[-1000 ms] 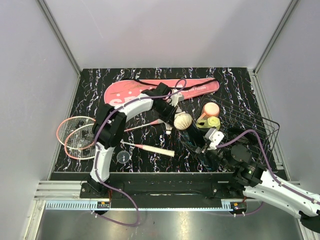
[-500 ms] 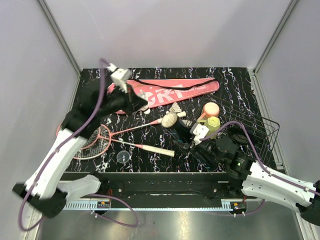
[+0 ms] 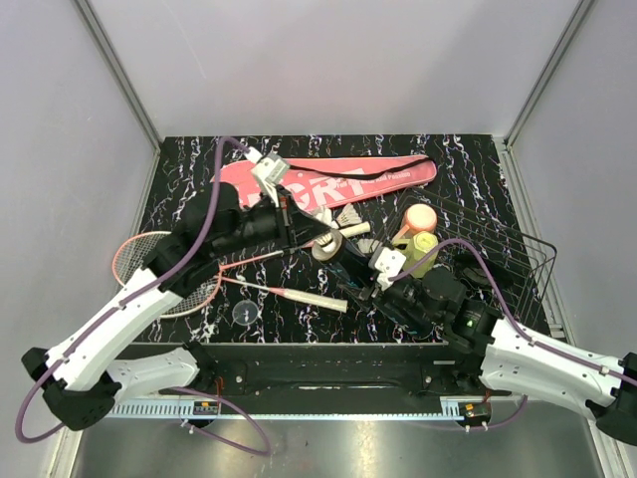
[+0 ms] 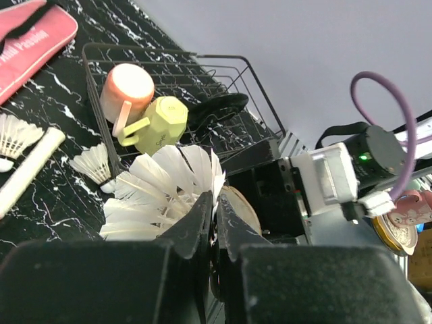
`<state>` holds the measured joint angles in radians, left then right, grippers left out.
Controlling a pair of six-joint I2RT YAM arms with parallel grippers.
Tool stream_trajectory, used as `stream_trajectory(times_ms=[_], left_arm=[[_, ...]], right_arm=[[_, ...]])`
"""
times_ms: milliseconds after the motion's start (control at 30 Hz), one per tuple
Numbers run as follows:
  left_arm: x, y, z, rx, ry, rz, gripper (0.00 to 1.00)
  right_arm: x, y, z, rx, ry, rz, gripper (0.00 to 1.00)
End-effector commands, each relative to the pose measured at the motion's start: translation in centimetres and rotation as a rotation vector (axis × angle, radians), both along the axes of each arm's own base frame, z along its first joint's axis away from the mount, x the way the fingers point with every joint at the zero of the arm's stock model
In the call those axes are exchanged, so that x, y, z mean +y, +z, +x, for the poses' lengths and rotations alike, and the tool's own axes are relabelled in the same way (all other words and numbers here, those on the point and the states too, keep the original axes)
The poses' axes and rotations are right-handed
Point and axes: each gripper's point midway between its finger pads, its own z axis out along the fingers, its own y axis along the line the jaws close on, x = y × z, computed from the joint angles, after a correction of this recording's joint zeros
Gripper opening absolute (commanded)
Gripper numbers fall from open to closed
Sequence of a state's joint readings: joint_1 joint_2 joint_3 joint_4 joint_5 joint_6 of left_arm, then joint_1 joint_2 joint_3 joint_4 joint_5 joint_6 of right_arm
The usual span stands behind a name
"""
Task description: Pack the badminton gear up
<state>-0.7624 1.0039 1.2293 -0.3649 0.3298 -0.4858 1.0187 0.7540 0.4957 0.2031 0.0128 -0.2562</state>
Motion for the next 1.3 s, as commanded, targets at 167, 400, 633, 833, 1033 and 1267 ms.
stream_trajectory(times_ms=[167,400,633,833,1033,1267], left_arm=[[-3.2,2.0,-1.1,-0.045,-0.086,-0.045,0.25],[-0.5,5.2,-3.2,-0.156,-0.117,-0.008,0.87],[-2.5,3.7,-4.3,-0.042,-0.25,0.026,0.79],[-3.7,1.7,-4.7,0.024,-0.298,0.004,0.74],[-1.9,2.4,-4.4,-0.019,-0.216,0.033,0.74],[-1.1,2.5,-5.2,0.005,-0.267,0.147,0.88]], right_arm=[[-0.5,-1.3,-0.7,0.048,0.002,0.009,0.41],[-0.6,-1.1,-0.9,0.046,0.008,0.016,0.41],[-0.5,-1.0,-1.0,0.047,0.013,0.022,0.41],[-0.7,-0.7,-1.0,0.036,0.012,0.022,0.41],[-0.8,-1.0,-1.2,0.047,0.013,0.027,0.41],[-0.6,-1.2,-1.0,0.045,0.013,0.012,0.41]])
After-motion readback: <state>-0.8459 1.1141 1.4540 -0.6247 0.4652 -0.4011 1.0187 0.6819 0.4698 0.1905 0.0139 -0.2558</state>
